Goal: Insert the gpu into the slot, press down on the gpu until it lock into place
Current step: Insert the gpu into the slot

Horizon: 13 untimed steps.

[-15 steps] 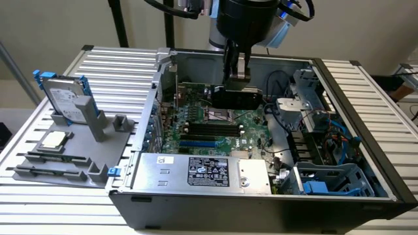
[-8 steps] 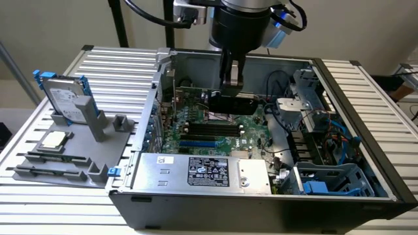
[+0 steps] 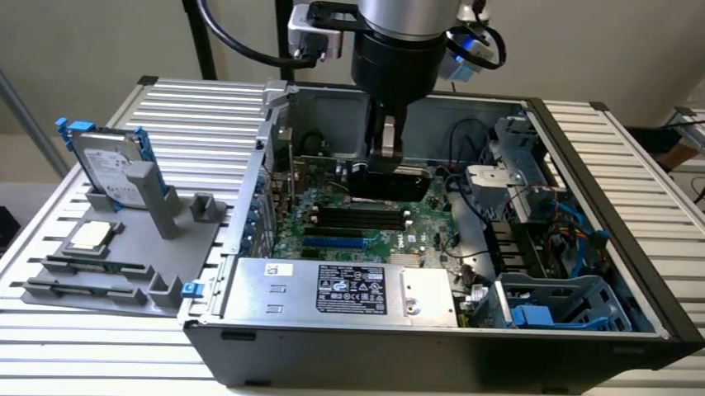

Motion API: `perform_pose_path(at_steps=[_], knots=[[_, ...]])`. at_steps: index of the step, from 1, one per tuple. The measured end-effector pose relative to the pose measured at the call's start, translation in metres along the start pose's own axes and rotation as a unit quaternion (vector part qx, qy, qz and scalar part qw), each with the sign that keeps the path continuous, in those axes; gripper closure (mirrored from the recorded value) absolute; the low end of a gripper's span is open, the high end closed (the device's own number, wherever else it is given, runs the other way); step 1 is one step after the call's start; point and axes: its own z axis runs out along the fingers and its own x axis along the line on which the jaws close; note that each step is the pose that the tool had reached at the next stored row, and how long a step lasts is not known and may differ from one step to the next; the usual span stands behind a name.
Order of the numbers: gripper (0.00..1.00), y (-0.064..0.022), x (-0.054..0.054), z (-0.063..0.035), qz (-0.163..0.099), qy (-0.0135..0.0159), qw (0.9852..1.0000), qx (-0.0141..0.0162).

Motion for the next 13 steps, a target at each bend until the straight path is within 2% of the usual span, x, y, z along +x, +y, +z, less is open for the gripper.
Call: perform_pose_path(at_steps=[7, 13], knots=[[0.74, 0.0066, 0.002, 0.0128, 0.000, 0.0000, 1.0000, 0.0003], [0.74, 0.0088, 0.003, 0.0237, 0.000, 0.0000, 1.0000, 0.0003]])
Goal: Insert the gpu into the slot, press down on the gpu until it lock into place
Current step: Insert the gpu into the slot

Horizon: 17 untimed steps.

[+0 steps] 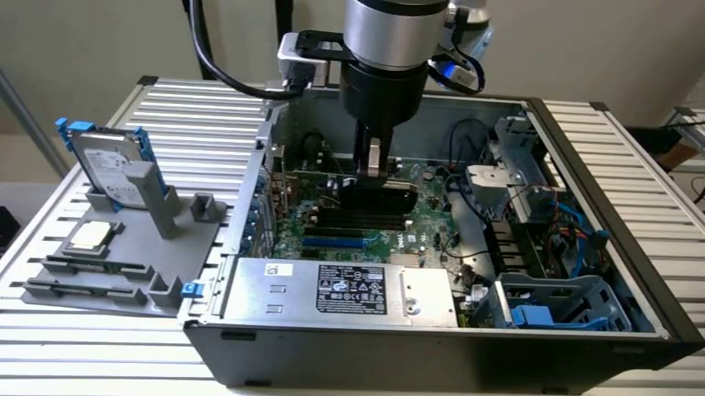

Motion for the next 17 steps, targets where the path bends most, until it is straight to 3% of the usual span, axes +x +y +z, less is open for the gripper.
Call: perform_pose_path(at_steps=[17], knots=[[0.74, 0.0053, 0.003, 0.0304, 0.000, -0.0004, 1.0000, 0.0000]])
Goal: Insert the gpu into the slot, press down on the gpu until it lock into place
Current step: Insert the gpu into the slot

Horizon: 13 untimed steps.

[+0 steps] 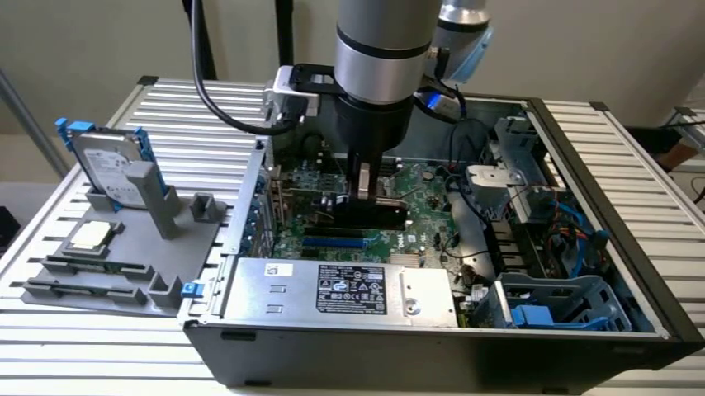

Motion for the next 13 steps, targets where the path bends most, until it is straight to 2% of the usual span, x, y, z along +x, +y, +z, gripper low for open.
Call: perform_pose_path(at_steps=[4, 7, 13], knots=[[0.74, 0.0000, 0.0004, 0.0044, 0.000, -0.0010, 1.0000, -0.0008], [0.74, -0.0001, 0.0006, 0.0070, 0.000, -0.0015, 1.0000, -0.0036], [0.74, -0.0002, 0.0010, 0.0107, 0.001, -0.0015, 0.9999, -0.0135]])
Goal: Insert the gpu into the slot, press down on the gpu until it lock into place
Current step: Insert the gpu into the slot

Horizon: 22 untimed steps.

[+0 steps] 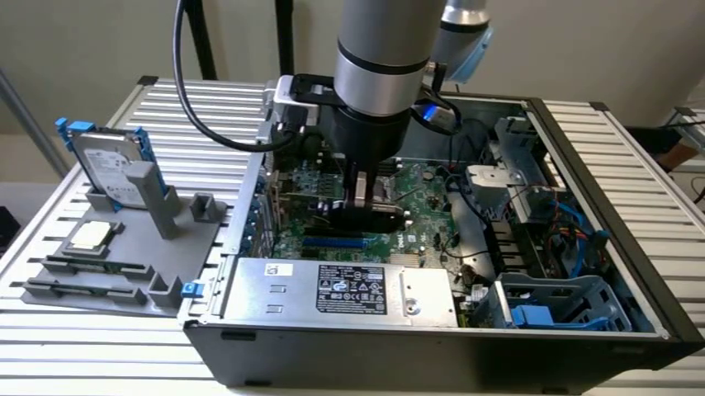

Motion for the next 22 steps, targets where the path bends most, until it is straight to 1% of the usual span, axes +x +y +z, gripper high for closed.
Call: perform_pose_path(at_steps=[3, 4, 6, 9, 12, 22], knots=[[0.74, -0.0001, 0.0001, 0.0012, 0.001, 0.0003, 1.0000, -0.0059], [0.74, -0.0001, 0.0001, 0.0014, 0.001, 0.0004, 1.0000, -0.0075], [0.74, 0.0000, 0.0002, 0.0019, 0.001, 0.0004, 1.0000, -0.0097], [0.74, -0.0001, 0.0003, 0.0027, 0.001, 0.0007, 0.9999, -0.0118], [0.74, -0.0001, 0.0003, 0.0029, 0.001, 0.0009, 0.9999, -0.0122], [0.74, -0.0002, 0.0004, 0.0045, -0.001, 0.0010, 0.9999, -0.0124]])
